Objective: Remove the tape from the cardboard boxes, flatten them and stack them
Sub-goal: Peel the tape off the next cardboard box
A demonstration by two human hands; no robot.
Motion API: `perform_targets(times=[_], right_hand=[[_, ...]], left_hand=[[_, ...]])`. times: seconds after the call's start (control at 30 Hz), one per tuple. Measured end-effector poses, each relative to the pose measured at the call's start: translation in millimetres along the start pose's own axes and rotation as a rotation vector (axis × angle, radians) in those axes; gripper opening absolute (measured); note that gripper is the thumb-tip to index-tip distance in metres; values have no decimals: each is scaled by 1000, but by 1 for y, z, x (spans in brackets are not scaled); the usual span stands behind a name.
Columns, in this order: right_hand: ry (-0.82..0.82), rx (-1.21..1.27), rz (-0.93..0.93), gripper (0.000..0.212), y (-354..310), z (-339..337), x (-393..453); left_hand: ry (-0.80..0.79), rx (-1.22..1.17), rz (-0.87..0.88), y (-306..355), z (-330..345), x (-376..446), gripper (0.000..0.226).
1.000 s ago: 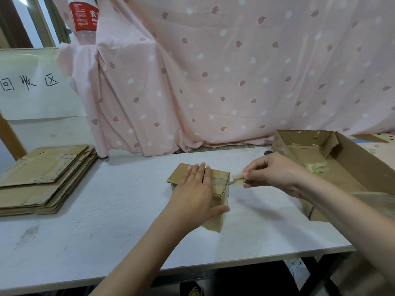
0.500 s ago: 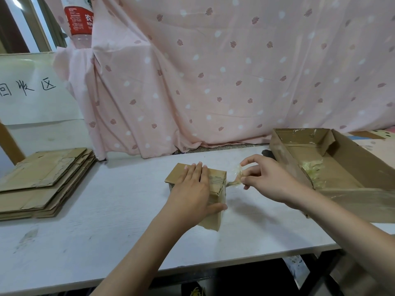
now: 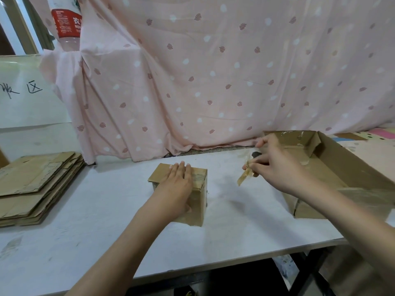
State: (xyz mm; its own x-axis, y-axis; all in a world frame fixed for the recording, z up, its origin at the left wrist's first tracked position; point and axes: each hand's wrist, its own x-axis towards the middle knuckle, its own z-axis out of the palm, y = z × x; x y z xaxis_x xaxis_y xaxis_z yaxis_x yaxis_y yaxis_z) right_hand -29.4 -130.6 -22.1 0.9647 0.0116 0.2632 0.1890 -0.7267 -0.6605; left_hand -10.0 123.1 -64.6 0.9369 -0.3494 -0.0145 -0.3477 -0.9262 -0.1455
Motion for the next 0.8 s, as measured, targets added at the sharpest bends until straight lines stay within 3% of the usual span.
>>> perform_targets(times=[0.2,0.5,0.73,0.8], right_hand=[[217,-124,-65,19,38,-22,14],[288,-316,73,18,97,-66,20],[157,-406,120,33,123,-57,39],[102,-478,125,28,131,-52,43]], left_hand=[[49,11,8,14,1,8,114],[108,6,17,45,0,26,113],[111,22,23,52,-2,30,109],[112,24,24,52,-1,29,109]])
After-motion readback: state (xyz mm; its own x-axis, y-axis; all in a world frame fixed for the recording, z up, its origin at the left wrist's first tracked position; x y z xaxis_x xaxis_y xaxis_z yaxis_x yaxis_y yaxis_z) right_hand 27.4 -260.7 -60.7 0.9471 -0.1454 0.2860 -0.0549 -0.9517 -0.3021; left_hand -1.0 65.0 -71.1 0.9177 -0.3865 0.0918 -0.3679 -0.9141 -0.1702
